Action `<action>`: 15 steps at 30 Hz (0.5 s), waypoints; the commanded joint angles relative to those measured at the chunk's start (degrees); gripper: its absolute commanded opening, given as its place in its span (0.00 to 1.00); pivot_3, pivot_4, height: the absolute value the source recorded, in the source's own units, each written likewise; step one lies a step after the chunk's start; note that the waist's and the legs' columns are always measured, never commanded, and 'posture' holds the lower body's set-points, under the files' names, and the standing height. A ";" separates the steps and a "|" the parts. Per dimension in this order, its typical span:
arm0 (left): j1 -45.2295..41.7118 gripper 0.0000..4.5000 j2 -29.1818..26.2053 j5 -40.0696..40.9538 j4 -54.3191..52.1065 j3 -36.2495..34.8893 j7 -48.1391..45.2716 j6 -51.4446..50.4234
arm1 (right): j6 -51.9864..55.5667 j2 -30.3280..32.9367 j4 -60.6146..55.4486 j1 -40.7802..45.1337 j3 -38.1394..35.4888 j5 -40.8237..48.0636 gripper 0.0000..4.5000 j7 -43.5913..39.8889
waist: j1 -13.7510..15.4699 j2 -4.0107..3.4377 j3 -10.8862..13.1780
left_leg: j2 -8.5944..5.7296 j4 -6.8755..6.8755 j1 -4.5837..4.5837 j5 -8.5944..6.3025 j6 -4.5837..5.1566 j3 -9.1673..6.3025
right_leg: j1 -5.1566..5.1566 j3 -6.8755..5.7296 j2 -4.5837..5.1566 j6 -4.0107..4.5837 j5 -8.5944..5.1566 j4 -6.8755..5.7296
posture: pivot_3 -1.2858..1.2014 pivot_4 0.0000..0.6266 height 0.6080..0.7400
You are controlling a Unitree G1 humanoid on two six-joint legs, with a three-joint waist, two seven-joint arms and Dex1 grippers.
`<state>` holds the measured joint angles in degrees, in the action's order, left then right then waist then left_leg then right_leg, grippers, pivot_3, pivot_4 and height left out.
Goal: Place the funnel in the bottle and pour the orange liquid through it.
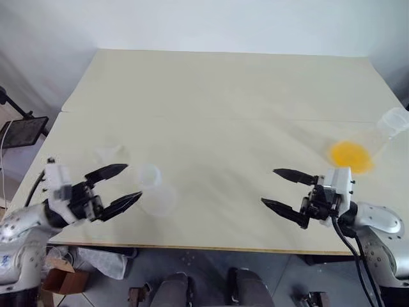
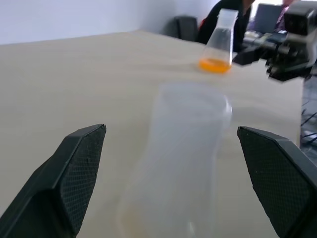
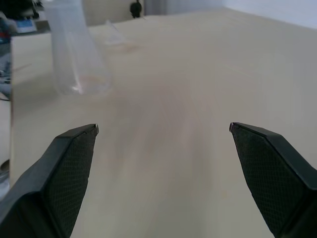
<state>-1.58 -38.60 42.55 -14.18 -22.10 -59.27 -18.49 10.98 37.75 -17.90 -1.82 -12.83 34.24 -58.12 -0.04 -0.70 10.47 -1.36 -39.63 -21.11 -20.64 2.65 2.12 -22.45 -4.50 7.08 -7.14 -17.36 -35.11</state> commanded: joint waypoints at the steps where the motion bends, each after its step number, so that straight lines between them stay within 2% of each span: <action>1: -2.51 1.00 -1.06 0.55 -0.78 2.28 0.22 -2.30 | -1.98 -0.07 -2.10 -0.98 -2.60 0.14 0.99 0.83 | -0.17 0.00 0.00 | 0.01 0.00 0.02 0.00 0.00 0.03 | 0.00 0.02 -0.03 0.00 0.00 0.00 | 0.52 0.24 1.00; 6: -5.81 1.00 -1.26 -1.14 2.02 4.79 -0.72 -2.56 | -2.50 -0.59 -3.24 -1.93 -2.73 -0.11 0.99 2.02 | 0.00 0.00 0.00 | 0.16 -0.04 0.00 0.02 -0.08 0.08 | -0.01 0.06 -0.34 0.00 0.00 0.02 | 0.52 0.24 1.00; 15: -7.24 1.00 -2.58 -2.88 3.06 6.88 -2.88 -2.54 | -3.16 -1.14 -5.34 -4.61 -2.97 -0.14 0.99 4.14 | 0.14 0.00 0.00 | 0.14 -0.10 -0.02 0.02 -0.08 0.06 | 0.01 0.11 -0.28 0.00 0.00 0.03 | 0.52 0.24 1.00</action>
<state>-8.30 -40.70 39.84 -10.42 -15.01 -61.70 -21.25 8.92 36.94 -20.96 -6.08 -14.12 33.82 -54.51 0.10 -0.70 10.47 -1.22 -39.73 -21.13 -20.61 2.57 2.18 -22.44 -4.39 6.81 -7.15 -17.35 -35.06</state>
